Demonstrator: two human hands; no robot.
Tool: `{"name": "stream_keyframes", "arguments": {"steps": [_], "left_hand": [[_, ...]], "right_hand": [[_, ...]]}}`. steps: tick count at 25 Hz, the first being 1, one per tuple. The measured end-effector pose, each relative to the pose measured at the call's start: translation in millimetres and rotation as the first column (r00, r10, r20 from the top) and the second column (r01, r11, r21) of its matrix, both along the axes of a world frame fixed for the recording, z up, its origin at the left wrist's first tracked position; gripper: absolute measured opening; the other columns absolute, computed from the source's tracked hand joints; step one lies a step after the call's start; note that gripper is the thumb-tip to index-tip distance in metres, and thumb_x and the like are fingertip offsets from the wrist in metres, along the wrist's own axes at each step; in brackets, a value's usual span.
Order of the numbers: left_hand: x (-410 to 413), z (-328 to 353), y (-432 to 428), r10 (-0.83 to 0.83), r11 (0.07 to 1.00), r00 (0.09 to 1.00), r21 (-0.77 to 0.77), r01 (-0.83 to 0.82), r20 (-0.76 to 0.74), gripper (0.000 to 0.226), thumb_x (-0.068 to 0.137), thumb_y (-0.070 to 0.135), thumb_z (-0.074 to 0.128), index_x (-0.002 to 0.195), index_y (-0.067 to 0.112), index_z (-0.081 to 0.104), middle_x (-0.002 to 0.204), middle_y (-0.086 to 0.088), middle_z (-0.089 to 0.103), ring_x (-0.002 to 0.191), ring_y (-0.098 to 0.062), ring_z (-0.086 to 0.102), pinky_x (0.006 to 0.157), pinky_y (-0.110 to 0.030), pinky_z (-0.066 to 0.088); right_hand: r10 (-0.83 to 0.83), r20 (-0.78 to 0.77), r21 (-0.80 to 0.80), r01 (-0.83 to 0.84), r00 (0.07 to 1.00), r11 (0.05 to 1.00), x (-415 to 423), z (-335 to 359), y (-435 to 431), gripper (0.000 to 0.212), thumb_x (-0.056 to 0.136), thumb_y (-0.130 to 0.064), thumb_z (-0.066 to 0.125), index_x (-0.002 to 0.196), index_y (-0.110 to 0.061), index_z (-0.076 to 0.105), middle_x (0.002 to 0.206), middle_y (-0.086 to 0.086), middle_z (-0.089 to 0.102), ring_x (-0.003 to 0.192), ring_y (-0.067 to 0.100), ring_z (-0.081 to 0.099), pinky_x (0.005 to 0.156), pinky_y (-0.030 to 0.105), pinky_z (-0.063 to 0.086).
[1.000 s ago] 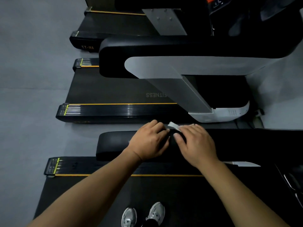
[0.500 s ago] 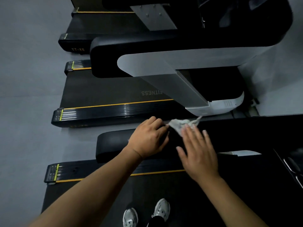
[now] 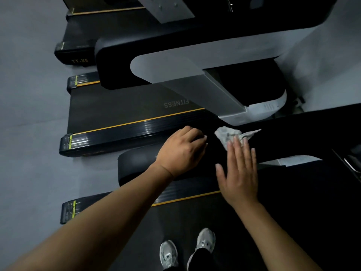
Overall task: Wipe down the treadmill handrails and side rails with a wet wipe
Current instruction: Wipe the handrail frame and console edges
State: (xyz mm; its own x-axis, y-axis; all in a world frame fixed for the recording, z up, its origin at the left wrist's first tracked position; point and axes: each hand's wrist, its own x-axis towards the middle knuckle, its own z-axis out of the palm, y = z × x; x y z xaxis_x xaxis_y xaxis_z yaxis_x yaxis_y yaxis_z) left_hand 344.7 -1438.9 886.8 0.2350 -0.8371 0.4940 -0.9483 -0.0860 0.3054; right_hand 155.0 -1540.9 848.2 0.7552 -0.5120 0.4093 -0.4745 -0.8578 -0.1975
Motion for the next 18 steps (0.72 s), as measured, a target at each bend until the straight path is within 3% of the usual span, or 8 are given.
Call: {"name": "stream_keyframes", "arguments": {"steps": [3,7,11,15,18], "left_hand": [[2,-3,2,-0.027,0.999,1.000,-0.017,0.028,0.014,0.022,0.103,0.021,0.060,0.101,0.006,0.076,0.103,-0.010,0.069,0.086,-0.029,0.061,0.074,-0.044,0.054],[-2,0,2,0.014,0.999,0.997,-0.030,-0.012,0.071,0.025,0.103,0.022,0.059,0.096,0.006,0.077,0.097,-0.009,0.070,0.081,-0.028,0.061,0.072,-0.039,0.052],[-2,-2,2,0.043,0.998,0.995,-0.046,-0.039,0.089,0.022,0.101,0.023,0.063,0.101,0.007,0.079,0.097,-0.007,0.071,0.081,-0.027,0.060,0.071,-0.034,0.051],[-1,-4,1,0.071,0.997,0.993,-0.034,-0.068,0.097,0.024,0.101,0.027,0.062,0.102,0.010,0.080,0.092,-0.006,0.069,0.079,-0.026,0.057,0.069,-0.039,0.052],[0,-4,2,0.081,0.996,0.991,-0.031,-0.079,0.102,0.026,0.101,0.028,0.060,0.102,0.011,0.080,0.091,-0.006,0.069,0.079,-0.026,0.058,0.069,-0.041,0.052]], "right_hand": [[0.124,-0.010,-0.081,-0.125,0.992,0.989,3,-14,15,0.065,0.103,-0.037,0.045,0.156,-0.001,0.035,0.165,0.019,0.029,0.155,0.037,0.023,0.125,0.058,0.018],[-0.042,0.029,-0.110,0.045,0.999,0.993,-13,-28,3,0.072,0.102,-0.037,0.048,0.159,-0.001,0.025,0.167,0.020,0.021,0.157,0.038,0.016,0.125,0.059,0.014],[0.066,0.033,-0.136,-0.061,0.997,0.989,2,-49,24,0.082,0.100,-0.041,0.051,0.161,-0.001,0.015,0.167,0.023,0.017,0.158,0.038,0.007,0.125,0.061,0.012],[-0.073,0.075,-0.146,0.084,0.994,0.986,-10,-70,7,0.078,0.102,-0.042,0.048,0.160,0.002,0.017,0.168,0.023,0.012,0.155,0.042,0.014,0.124,0.064,0.014],[-0.002,0.035,-0.138,0.006,0.999,0.990,4,-89,38,0.081,0.102,-0.048,0.045,0.158,0.004,0.018,0.167,0.024,0.012,0.153,0.045,0.015,0.126,0.060,0.011]]}}
